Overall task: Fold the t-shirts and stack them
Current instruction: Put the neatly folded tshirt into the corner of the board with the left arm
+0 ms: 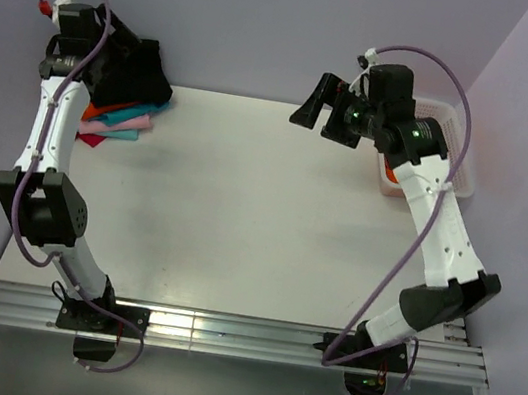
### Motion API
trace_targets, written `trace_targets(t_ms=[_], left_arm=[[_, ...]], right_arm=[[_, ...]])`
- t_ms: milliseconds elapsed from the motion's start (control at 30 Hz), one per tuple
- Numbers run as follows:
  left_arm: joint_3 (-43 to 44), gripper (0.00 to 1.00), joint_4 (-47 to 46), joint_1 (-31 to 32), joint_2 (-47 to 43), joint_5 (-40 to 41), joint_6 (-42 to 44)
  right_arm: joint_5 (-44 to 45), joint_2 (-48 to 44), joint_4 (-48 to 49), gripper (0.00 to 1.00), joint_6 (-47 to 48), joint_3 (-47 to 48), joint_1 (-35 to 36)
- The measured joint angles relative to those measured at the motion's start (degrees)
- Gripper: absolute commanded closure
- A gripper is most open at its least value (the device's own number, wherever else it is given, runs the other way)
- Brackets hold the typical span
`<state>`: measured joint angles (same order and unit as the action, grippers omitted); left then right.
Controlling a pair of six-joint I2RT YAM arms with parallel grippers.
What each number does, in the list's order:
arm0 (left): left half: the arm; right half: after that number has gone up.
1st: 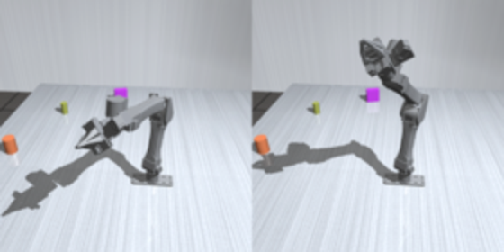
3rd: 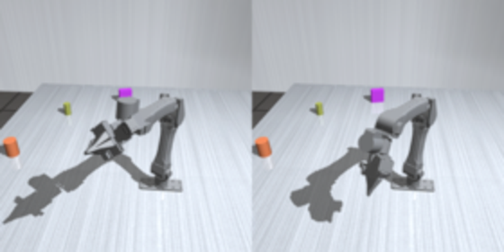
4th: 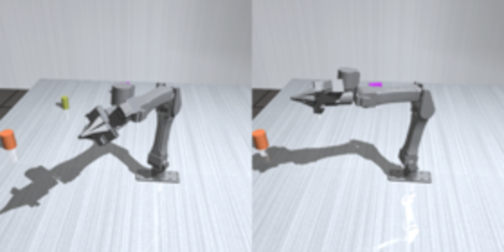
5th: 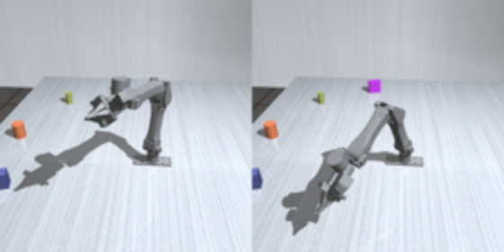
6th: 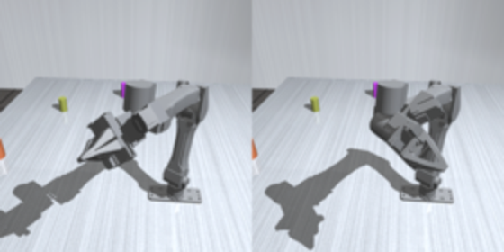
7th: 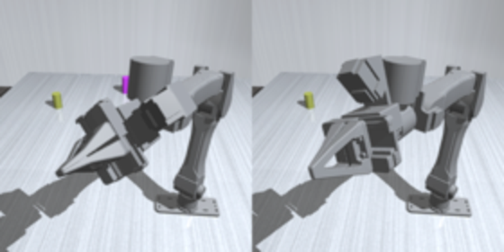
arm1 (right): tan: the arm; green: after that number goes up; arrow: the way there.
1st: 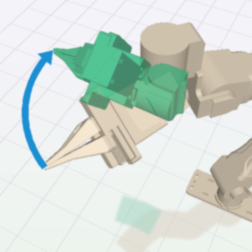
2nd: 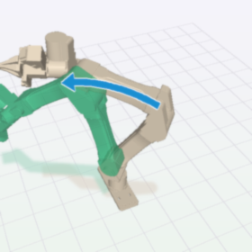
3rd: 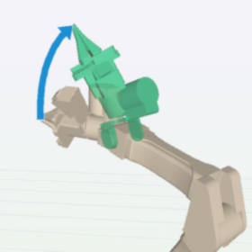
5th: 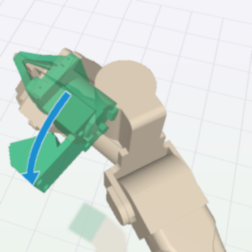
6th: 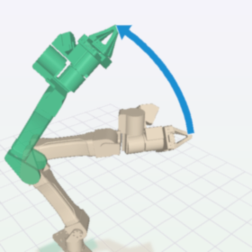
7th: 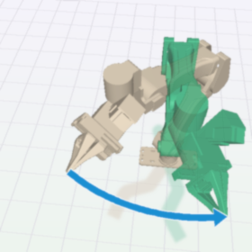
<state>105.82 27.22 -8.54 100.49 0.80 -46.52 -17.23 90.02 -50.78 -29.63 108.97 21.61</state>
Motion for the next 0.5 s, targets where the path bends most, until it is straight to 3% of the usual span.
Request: trace_targets(t_ms=[167, 500], left_arm=[[-3.6, 0.01, 4.7, 4.4, -4.6, 3.4, 4.3], [-0.7, 0.01, 19.3, 8.0, -5.0, 8.1, 8.5]], right_arm=[[-0.4, -9.3, 2.9, 0.00, 0.7, -7.3, 1.0], [-0.1, -20.9, 5.3, 0.00, 2.3, -17.7, 1.0]])
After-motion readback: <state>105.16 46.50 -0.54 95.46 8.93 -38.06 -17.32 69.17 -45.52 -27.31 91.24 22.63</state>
